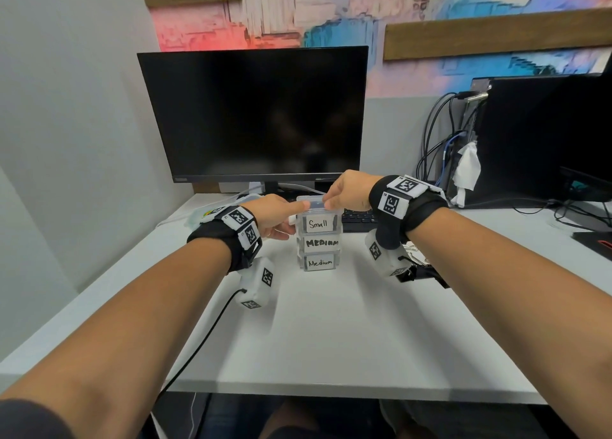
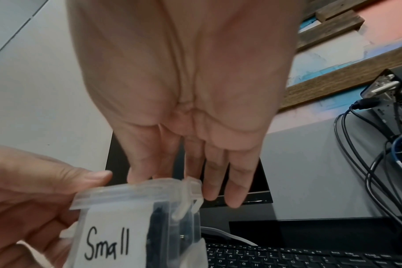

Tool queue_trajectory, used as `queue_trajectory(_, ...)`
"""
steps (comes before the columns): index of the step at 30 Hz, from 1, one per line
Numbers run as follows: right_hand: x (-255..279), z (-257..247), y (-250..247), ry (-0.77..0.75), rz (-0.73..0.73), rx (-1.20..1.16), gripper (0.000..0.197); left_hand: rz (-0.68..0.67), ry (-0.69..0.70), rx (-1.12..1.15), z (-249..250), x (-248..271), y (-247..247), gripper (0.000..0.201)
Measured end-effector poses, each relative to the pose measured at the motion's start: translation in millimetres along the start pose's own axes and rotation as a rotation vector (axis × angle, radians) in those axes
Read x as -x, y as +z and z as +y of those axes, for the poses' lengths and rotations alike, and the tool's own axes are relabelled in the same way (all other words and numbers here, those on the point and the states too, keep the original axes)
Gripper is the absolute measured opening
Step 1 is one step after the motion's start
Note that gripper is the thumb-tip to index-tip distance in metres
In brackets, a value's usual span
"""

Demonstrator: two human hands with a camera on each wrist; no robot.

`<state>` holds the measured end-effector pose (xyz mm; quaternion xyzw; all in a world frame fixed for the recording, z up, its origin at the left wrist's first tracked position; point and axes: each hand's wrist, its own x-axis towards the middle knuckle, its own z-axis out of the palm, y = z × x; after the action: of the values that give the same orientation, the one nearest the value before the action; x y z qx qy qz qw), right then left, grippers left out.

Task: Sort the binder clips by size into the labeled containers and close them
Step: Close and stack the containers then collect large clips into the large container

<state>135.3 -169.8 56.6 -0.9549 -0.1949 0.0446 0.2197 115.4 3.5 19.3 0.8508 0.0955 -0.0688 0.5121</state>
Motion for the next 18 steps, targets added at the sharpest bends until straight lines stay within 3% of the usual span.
queue_trajectory(4,-0.2,2.3,-2.5,-0.015,-0.007,0.018,0.030,0.047,0.004,0.067,0.8,-3.5,-1.6,0.053)
queue_trajectory(11,-2.7,2.2,-2.7,-0.020,-0.024,0.058,0.032,0.196,0.082,0.114,8.7,-4.3,-6.6,0.027)
queue_trajectory(18,-2.7,1.8,-1.9,-0.030,-0.012,0.043,0.030,0.287,0.059,0.045,19.2,-5.5,0.3,0.032)
